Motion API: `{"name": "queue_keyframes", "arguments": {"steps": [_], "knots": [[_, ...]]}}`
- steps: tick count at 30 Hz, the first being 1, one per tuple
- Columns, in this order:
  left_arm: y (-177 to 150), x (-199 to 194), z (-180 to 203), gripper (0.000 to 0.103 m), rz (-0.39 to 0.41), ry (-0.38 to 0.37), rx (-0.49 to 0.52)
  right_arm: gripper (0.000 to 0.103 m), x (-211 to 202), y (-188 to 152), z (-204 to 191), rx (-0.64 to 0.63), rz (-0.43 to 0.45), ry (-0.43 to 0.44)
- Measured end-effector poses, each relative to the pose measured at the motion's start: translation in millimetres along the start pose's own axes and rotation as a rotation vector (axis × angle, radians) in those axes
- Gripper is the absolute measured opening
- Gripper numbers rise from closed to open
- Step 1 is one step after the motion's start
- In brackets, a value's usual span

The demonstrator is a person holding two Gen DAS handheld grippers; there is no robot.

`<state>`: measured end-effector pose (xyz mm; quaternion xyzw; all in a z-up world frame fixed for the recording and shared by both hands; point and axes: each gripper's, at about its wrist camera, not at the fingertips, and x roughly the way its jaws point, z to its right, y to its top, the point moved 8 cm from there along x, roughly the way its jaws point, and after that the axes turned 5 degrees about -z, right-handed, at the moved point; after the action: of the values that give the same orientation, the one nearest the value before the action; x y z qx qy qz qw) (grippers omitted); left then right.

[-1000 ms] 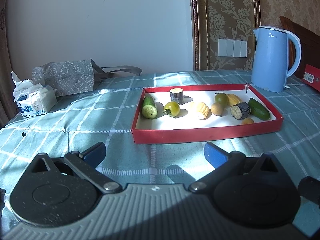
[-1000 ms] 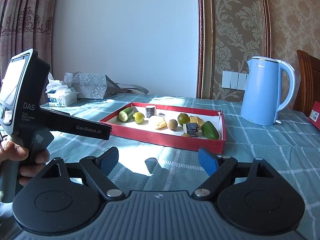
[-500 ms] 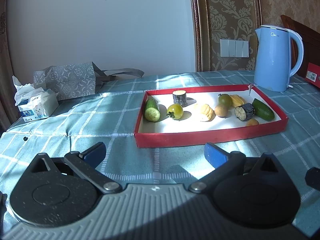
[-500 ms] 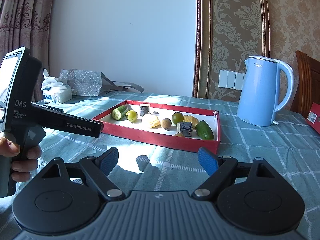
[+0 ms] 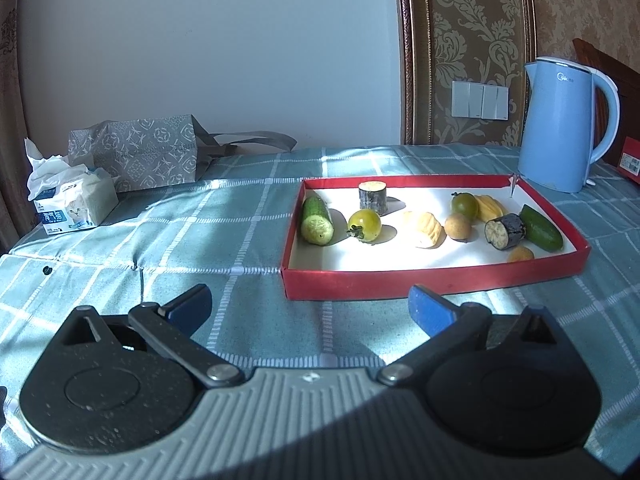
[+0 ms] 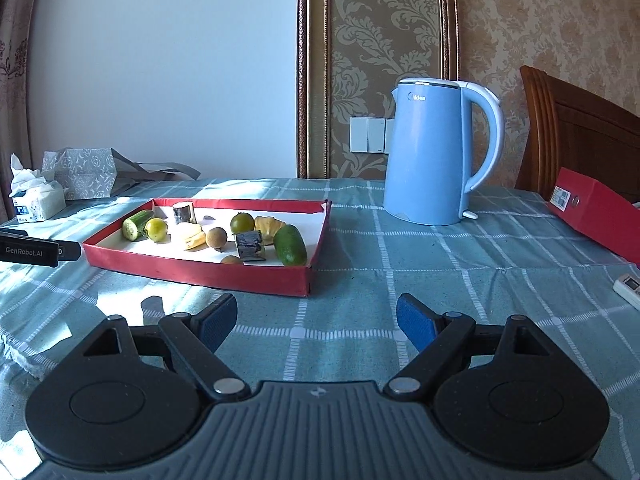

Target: Organize fruits

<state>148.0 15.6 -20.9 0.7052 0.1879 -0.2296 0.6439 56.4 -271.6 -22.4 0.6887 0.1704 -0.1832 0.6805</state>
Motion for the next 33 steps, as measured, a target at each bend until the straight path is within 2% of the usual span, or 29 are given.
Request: {"name": "queue_keyframes", "arguments": {"steps": [8, 19, 28, 33], "knots": [[-3.3, 6.4, -5.3, 0.103, -0.023, 0.011, -0.013, 0.087, 19.2, -3.6, 10.6, -0.057, -0.035, -0.015], [-3.8, 10.6, -10.9, 0.103, -0.049, 0.004, -0.035, 0.087, 36.1, -12.3, 43.5, -0.001, -0.093, -0.048], [-5.1, 11.2, -7.4, 0.103, -0.06, -0.009, -0.033, 0.087, 38.4, -13.6, 41.9, -0.006, -0.093, -0.029], [-3.7, 9.7, -7.7, 0.103, -0.051, -0.011, -0.034, 0.087, 48.4, -18.0, 41.2, -0.014, -0.124, 0.0]]}}
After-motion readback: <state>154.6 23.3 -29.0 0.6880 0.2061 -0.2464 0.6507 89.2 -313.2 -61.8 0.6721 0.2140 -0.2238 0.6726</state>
